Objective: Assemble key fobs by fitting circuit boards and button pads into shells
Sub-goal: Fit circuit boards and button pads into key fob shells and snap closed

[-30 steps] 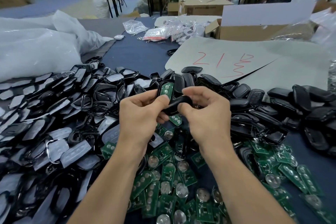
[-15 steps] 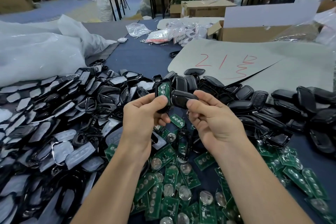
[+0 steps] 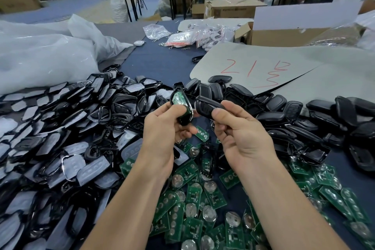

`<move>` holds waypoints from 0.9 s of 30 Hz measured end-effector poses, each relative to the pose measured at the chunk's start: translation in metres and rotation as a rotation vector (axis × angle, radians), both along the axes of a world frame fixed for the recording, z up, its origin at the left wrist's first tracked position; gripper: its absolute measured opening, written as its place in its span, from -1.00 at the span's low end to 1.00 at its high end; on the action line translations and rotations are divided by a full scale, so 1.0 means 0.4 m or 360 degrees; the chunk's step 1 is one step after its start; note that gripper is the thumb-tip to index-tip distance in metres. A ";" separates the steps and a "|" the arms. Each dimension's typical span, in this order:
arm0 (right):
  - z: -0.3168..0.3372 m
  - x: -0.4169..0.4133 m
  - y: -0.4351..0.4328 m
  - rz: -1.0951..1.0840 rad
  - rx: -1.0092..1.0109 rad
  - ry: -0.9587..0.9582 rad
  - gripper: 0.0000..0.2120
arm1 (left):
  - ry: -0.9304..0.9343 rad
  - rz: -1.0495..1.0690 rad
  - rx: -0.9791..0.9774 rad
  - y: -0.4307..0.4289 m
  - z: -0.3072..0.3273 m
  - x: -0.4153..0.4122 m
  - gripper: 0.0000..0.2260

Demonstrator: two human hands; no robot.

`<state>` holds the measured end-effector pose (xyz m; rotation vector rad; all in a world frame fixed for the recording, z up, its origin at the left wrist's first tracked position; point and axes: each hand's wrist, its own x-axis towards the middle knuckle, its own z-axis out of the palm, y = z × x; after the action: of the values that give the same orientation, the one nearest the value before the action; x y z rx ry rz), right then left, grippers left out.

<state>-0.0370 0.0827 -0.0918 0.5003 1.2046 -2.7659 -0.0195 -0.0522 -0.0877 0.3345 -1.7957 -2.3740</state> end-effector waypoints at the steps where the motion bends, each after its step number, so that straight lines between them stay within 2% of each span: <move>1: 0.002 0.000 0.000 -0.0003 -0.0003 0.0004 -0.75 | 0.0001 0.0030 -0.0054 -0.001 -0.004 -0.002 -0.86; 7: 0.004 0.002 0.007 -0.0026 0.0089 0.0088 -0.74 | 0.0011 0.0080 -0.0359 0.004 -0.008 0.004 -0.84; 15: -0.008 0.001 0.004 -0.0018 0.0217 0.0196 -0.73 | -0.0023 0.0057 -0.0264 -0.003 -0.006 0.002 -0.61; 17: -0.010 0.001 0.005 -0.0024 0.0230 0.0218 -0.73 | -0.0002 0.0004 -0.0243 0.001 -0.007 -0.001 -0.69; 20: -0.012 0.001 0.006 -0.0021 0.0236 0.0229 -0.73 | 0.0031 -0.0007 -0.0263 0.005 -0.015 -0.005 -0.92; 24: -0.015 0.002 0.005 -0.0023 0.0380 0.0271 -0.73 | 0.0025 0.0065 -0.0311 0.004 -0.027 -0.008 -0.93; 27: -0.016 0.004 0.005 -0.0078 0.0642 0.0378 -0.73 | 0.0034 0.0094 -0.0304 0.001 -0.032 -0.012 -0.93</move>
<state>-0.0353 0.0848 -0.0980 0.2301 1.8445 -2.6811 -0.0243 -0.0518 -0.1005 0.3319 -1.9545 -2.1370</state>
